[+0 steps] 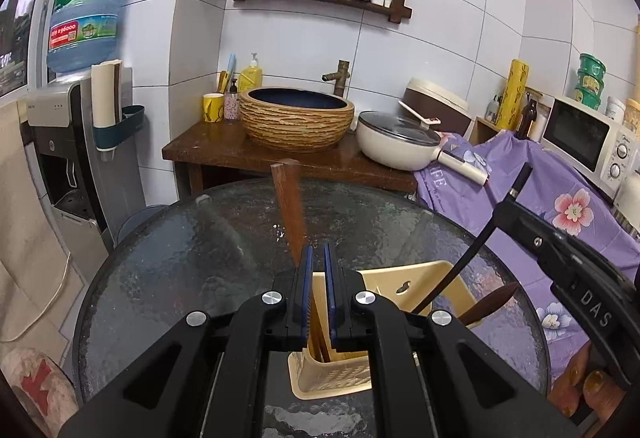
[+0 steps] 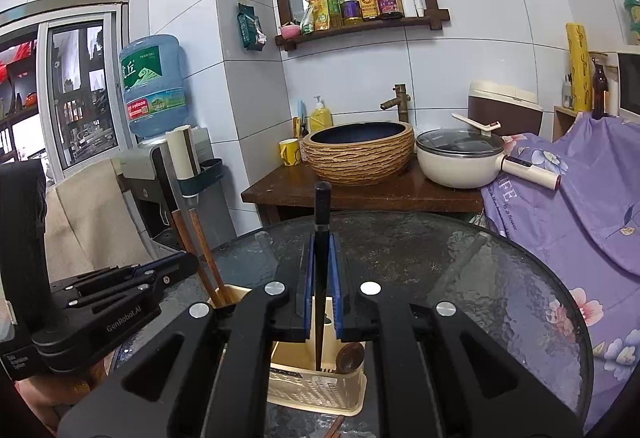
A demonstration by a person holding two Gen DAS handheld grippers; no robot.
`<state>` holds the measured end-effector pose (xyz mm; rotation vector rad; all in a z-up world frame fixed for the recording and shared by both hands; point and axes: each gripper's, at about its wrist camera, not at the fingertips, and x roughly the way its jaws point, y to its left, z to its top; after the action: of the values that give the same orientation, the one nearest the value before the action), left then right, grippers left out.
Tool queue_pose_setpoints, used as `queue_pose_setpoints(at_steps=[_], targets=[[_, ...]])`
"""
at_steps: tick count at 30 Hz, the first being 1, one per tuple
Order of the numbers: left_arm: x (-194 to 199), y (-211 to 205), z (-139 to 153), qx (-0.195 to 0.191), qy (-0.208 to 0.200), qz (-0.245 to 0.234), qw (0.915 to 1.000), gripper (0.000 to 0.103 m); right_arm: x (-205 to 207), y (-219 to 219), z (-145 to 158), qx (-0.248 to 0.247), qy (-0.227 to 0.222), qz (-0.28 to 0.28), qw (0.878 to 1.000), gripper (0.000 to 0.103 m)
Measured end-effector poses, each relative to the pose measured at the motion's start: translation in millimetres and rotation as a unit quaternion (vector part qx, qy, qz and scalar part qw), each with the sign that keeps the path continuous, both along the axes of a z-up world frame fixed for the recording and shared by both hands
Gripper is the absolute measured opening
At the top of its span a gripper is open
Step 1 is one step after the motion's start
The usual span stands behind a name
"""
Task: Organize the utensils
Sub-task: 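Open the left tool to release the chopstick while the right tool releases the black chopstick, then move both tools back down toward the remaining spoons and chopsticks on the table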
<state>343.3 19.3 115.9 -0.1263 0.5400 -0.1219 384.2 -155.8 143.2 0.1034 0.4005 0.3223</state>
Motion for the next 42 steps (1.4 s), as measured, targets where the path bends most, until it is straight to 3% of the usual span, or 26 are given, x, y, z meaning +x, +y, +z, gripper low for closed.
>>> queue_pose_setpoints(at_steps=[3, 5, 6, 8, 9, 13, 17, 22, 26, 33, 42], targets=[[-4, -1, 0, 0.01, -0.005, 0.001, 0.9999, 0.016, -1, 0, -1, -0.002, -0.002, 0.0, 1.0, 0.009], [-7, 0, 2, 0.011, -0.011, 0.001, 0.9999, 0.034, -2, -1, 0, -0.004, -0.004, -0.003, 1.0, 0.011], [-11, 1, 3, 0.01, -0.018, 0.002, 0.9998, 0.044, -3, -2, 0, -0.006, -0.004, -0.005, 1.0, 0.016], [-22, 4, 7, 0.01, -0.033, 0.004, 0.9994, 0.051, -7, -4, 2, -0.002, -0.007, -0.003, 1.0, 0.052], [-26, 5, 8, 0.011, -0.037, 0.003, 0.9992, 0.056, -12, -7, 3, 0.005, -0.014, -0.005, 1.0, 0.058], [-53, 21, 4, 0.002, -0.049, 0.017, 0.9986, 0.081, -34, -14, 7, 0.006, -0.022, -0.007, 1.0, 0.059], [-74, 39, -14, 0.002, -0.03, 0.038, 0.9988, 0.086, -58, -18, 1, 0.004, -0.006, 0.013, 1.0, 0.069], [-97, 60, -52, 0.023, 0.019, 0.064, 0.9975, 0.086, -93, 0, -35, -0.05, 0.051, 0.067, 0.995, 0.069], [-114, 70, -80, 0.037, 0.053, 0.07, 0.9955, 0.086, -118, 23, -84, -0.098, 0.107, 0.114, 0.983, 0.069], [-133, 81, -114, 0.035, 0.107, 0.071, 0.9911, 0.086, -149, 49, -150, -0.131, 0.192, 0.181, 0.955, 0.067], [-149, 80, -137, 0.044, 0.135, 0.063, 0.9879, 0.086, -166, 67, -174, -0.164, 0.216, 0.216, 0.938, 0.063]])
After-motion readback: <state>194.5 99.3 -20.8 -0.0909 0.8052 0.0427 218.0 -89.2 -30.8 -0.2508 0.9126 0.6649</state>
